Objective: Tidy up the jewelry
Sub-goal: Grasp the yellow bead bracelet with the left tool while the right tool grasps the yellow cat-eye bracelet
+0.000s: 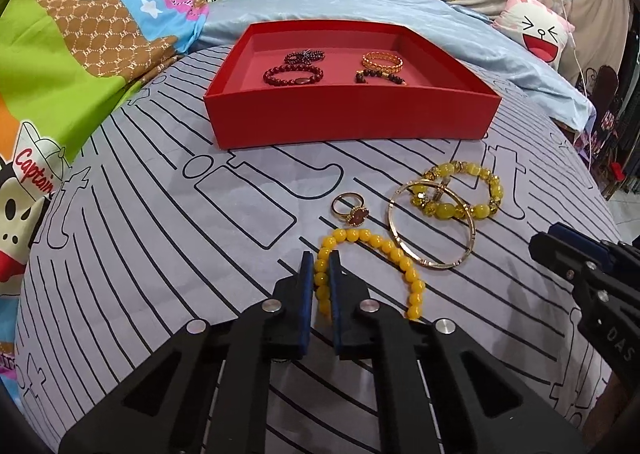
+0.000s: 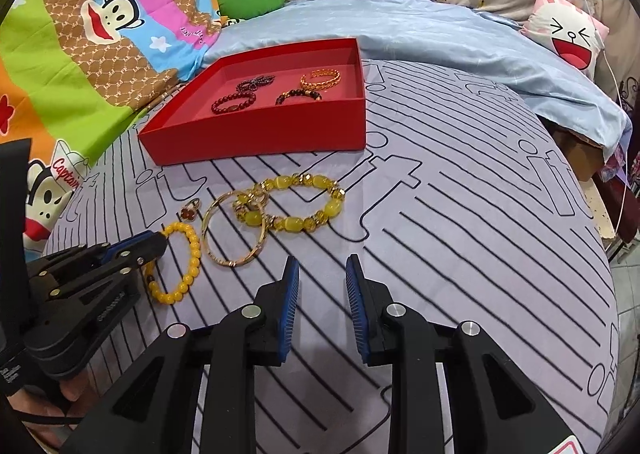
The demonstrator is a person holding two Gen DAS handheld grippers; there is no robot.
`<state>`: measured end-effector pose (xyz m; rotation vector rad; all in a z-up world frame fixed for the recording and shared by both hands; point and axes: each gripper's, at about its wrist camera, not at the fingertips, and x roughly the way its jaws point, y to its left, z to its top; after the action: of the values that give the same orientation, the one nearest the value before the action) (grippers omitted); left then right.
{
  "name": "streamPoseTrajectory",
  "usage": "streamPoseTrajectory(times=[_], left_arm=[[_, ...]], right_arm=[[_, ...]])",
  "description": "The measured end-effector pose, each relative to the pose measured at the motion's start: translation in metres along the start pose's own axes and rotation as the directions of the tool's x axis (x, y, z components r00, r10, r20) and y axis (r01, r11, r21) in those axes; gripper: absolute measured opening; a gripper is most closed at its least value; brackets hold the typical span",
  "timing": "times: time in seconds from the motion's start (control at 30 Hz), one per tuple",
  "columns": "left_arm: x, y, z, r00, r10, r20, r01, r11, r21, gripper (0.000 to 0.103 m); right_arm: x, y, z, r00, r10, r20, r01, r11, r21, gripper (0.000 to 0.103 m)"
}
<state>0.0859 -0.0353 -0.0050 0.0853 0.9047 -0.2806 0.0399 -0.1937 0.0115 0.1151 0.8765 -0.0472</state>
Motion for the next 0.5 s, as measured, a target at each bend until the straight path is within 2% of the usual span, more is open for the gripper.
streamPoseTrajectory(times=[0.13,0.5], left_arm=[[-0.001,0.004,0.003,1.0,0.001,0.008,-0.001,1.0,-0.009,0.007],[0.007,0.008,0.007,1.0,0.001,-0.002,-0.001,1.0,-0.02,0.007]], right_arm=[[0.009,-0.001,0.012,1.0,-0.015,0.007,0.015,1.0,-0.011,0.03],[0.043,0.005,0.035,0.999,-0.038,-0.011,0.037,0.999,-0.031,0.03]])
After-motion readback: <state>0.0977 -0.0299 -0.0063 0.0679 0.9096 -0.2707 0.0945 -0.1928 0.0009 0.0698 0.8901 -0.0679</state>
